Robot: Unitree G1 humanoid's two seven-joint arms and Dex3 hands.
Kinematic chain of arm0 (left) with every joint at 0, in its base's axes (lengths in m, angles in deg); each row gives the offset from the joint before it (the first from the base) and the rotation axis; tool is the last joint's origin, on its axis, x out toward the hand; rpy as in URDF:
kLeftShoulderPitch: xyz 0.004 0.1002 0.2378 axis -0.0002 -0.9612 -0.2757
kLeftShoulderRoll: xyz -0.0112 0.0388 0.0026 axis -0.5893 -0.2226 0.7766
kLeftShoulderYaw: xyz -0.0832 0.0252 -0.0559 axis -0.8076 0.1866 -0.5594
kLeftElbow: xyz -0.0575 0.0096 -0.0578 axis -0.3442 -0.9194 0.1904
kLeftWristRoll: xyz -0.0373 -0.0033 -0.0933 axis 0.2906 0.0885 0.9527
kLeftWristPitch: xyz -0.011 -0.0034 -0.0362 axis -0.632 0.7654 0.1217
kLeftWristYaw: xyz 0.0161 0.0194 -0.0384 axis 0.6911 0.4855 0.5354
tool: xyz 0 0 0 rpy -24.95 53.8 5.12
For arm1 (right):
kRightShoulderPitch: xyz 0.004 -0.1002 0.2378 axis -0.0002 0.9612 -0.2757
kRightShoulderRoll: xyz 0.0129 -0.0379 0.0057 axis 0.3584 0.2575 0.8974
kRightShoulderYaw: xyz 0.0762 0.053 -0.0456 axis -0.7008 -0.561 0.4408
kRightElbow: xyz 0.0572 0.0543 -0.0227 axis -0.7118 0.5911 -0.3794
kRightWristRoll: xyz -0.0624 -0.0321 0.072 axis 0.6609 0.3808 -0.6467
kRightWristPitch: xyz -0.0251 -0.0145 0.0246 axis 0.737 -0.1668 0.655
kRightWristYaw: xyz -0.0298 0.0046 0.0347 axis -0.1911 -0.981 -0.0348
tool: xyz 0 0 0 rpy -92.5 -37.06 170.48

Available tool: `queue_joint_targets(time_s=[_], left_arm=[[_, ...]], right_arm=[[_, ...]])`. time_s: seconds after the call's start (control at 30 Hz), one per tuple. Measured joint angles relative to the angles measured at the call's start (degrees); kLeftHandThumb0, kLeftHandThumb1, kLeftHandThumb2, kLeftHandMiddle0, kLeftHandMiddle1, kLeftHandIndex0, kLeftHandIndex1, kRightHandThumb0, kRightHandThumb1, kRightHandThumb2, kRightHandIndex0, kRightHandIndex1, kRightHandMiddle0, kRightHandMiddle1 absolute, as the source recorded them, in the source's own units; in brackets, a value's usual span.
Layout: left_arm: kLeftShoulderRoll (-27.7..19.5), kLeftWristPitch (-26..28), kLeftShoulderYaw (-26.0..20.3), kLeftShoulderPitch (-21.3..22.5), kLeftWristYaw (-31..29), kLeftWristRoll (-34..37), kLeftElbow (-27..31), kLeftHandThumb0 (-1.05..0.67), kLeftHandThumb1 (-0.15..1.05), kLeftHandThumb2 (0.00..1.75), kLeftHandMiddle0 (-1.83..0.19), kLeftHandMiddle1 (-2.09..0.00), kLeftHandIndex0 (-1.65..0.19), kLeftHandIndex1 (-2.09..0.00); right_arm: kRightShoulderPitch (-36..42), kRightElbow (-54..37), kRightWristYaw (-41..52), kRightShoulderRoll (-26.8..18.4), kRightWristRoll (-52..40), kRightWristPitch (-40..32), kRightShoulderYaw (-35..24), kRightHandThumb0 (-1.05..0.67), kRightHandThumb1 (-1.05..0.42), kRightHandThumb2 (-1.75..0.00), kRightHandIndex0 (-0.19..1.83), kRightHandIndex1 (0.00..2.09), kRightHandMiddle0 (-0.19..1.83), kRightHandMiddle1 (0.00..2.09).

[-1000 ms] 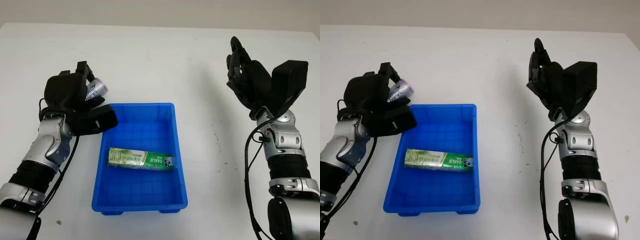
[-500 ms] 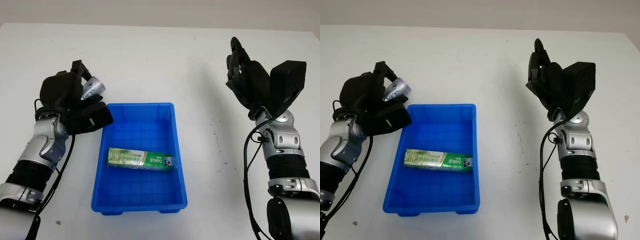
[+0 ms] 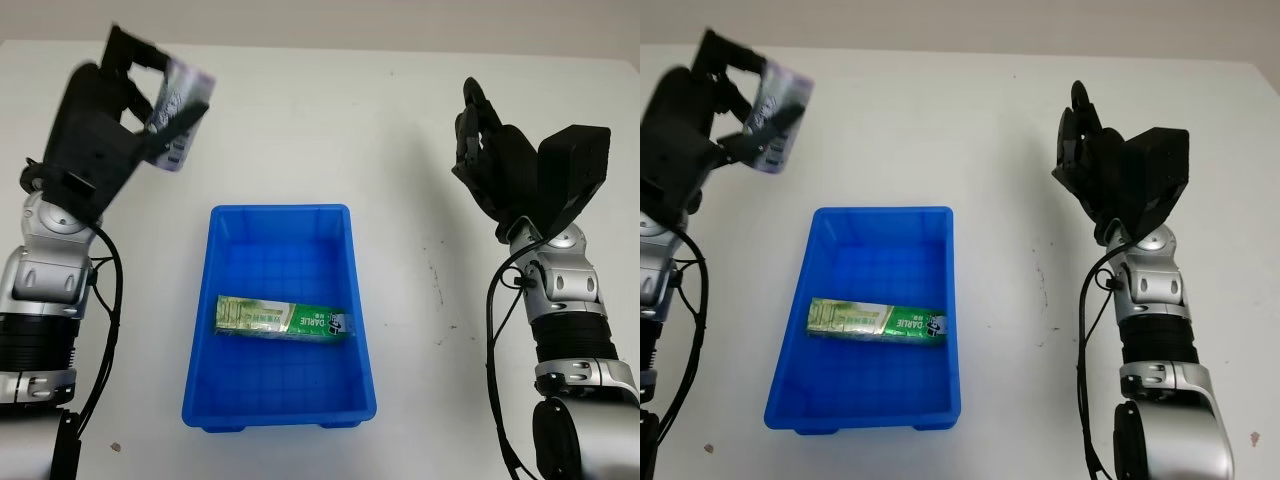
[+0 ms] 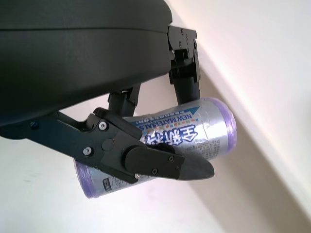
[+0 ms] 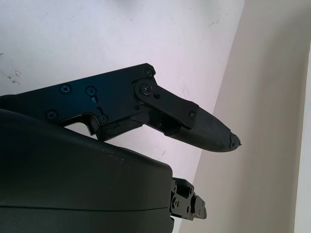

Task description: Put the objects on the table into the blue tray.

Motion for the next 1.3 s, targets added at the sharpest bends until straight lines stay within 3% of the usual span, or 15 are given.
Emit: queue_joint_targets(time_s=[0.13, 0.33, 0.53, 0.57, 0.73, 0.83, 0.93, 1.0, 1.07, 1.17, 1.23, 1.3], left_arm=[[0.2, 8.6, -2.4, 1.2, -4.6, 7.9, 6.0, -0.42, 1.05, 0.41, -1.07, -2.09, -0.75, -2.09], [-0.2, 19.7, -2.1, 1.4, -11.0, 14.5, 12.5, -0.44, 1.05, 0.4, -1.08, -2.09, -0.72, -2.09], [-1.0, 29.0, 0.2, 0.9, -14.3, 16.5, 18.2, -0.41, 1.05, 0.38, -1.0, -2.09, -0.57, -2.09], [-1.0, 29.6, 0.5, 0.8, -15.0, 17.0, 18.5, -0.41, 1.05, 0.38, -1.0, -2.09, -0.43, -2.09], [-2.3, 27.9, 5.0, -0.3, -19.2, 15.2, 18.4, -0.5, 1.05, 0.4, -1.05, -2.09, -0.69, -2.09], [-3.3, 27.0, 8.1, -0.8, -21.1, 12.9, 18.4, -0.5, 1.05, 0.36, -1.09, -2.09, -0.71, -2.09], [-4.1, 26.6, 10.3, -0.9, -23.0, 11.4, 18.6, -0.51, 1.05, 0.29, -0.98, -2.09, -0.32, -2.09], [-5.1, 24.4, 11.5, -1.4, -24.1, 9.5, 18.6, -0.55, 1.05, 0.25, -0.67, -2.09, -0.04, -2.09], [-5.9, 21.4, 12.2, -2.4, -25.3, 8.0, 18.5, -0.55, 1.05, 0.21, -0.58, -2.09, 0.12, -2.09], [-6.2, 20.6, 13.1, -3.8, -26.8, 7.0, 18.5, -0.58, 1.05, 0.15, -0.58, -2.09, 0.18, -1.95], [-6.2, 20.8, 14.1, -4.0, -27.5, 5.9, 18.5, -0.65, 1.05, 0.15, -0.23, -2.09, 0.19, -1.69], [-6.8, 21.5, 14.9, -4.0, -27.9, 4.6, 18.8, -0.71, 1.05, 0.13, -0.04, -2.09, 0.19, -1.42]], right_arm=[[0.0, 0.0, 0.0, 0.0, 0.2, -0.1, 0.1, -0.66, -1.05, -0.87, -0.19, 0.0, -0.19, 0.0], [0.0, -0.1, -0.1, 0.3, 0.2, -0.5, 0.1, -0.66, -1.05, -0.86, -0.19, 0.0, -0.19, 0.0], [0.5, -1.8, -0.3, 0.4, -0.2, -1.7, 0.0, -0.66, -1.05, -0.85, -0.19, 0.0, -0.19, 0.0], [0.6, -2.2, -0.4, 0.4, -0.2, -1.9, 0.0, -0.66, -1.05, -0.85, -0.19, 0.0, -0.19, 0.0], [0.8, -2.3, -0.6, 0.4, -0.1, -1.8, 0.0, -0.66, -1.05, -0.84, -0.19, 0.0, -0.19, 0.0], [1.1, -2.3, -0.7, 0.4, -0.1, -1.8, 0.0, -0.67, -1.05, -0.84, -0.19, 0.0, -0.19, 0.0], [1.2, -2.3, -0.7, 0.5, -0.2, -1.8, 0.0, -0.66, -1.05, -0.84, -0.19, 0.0, -0.19, 0.0], [1.3, -2.3, -0.6, 0.5, -0.2, -1.8, 0.0, -0.65, -1.05, -0.85, -0.19, 0.0, -0.19, 0.0], [1.3, -2.3, -0.5, 0.5, -0.2, -1.8, 0.0, -0.63, -1.05, -0.86, -0.19, 0.0, -0.19, 0.0], [1.3, -1.9, -0.4, 0.5, -0.2, -0.8, -0.1, -0.64, -1.05, -0.85, -0.19, 0.0, -0.19, 0.0], [1.3, -1.7, -0.4, 0.5, -0.1, -0.4, 0.0, -0.65, -1.05, -0.85, -0.19, 0.0, -0.19, 0.0], [1.3, -1.6, -0.4, 0.5, 0.0, -0.4, 0.0, -0.65, -1.05, -0.84, -0.19, 0.0, -0.19, 0.0]])
